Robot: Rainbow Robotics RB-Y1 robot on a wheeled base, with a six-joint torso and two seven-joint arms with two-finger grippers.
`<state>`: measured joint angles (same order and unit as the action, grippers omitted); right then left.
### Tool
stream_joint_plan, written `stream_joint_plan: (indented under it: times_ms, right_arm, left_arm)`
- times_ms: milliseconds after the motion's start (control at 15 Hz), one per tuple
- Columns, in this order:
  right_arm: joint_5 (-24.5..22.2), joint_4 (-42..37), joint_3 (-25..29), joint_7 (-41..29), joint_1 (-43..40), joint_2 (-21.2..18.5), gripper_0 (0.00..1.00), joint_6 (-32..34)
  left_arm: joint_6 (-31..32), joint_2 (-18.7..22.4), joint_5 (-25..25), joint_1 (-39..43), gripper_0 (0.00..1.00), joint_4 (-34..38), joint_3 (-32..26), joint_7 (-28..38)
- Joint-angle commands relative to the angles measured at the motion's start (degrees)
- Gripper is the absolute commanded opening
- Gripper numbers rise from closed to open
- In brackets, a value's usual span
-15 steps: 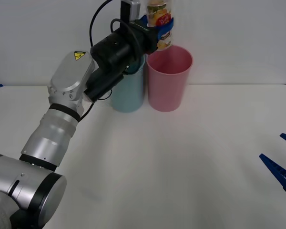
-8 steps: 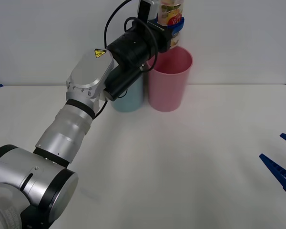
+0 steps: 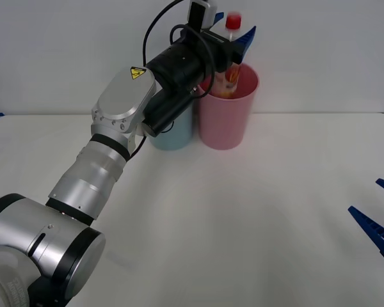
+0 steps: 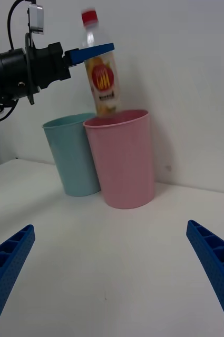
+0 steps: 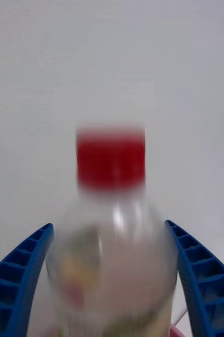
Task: Grasp the object on the table and drop it into the matching bin: aluminum can to the light blue bin, PET bottle to the pink bin.
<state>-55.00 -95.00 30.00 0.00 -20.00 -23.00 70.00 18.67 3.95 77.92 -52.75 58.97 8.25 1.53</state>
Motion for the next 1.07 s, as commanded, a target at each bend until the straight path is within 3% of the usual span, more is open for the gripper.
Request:
stream_joint_plan:
  times_ms: [67, 267, 533, 1067]
  right_arm:
    - [0.0, 0.0, 0.0, 0.0, 0.0, 0.0, 1.00, 0.0]
    - [0.0, 0.0, 0.0, 0.0, 0.0, 0.0, 1.00, 0.0]
    - [0.0, 0.0, 0.0, 0.0, 0.0, 0.0, 1.00, 0.0]
    - [0.0, 0.0, 0.0, 0.0, 0.0, 0.0, 1.00, 0.0]
  left_arm:
    - [0.1, 0.0, -0.8, 0.0, 1.00, 0.0, 0.0, 0.6]
    - [1.1, 1.6, -3.3, 0.5, 1.00, 0.0, 0.6, 0.8]
    - [6.8, 6.6, -10.5, 3.4, 1.00, 2.1, 0.8, 0.6]
    - [8.8, 19.1, -22.1, 24.2, 1.00, 24.2, -1.4, 0.9]
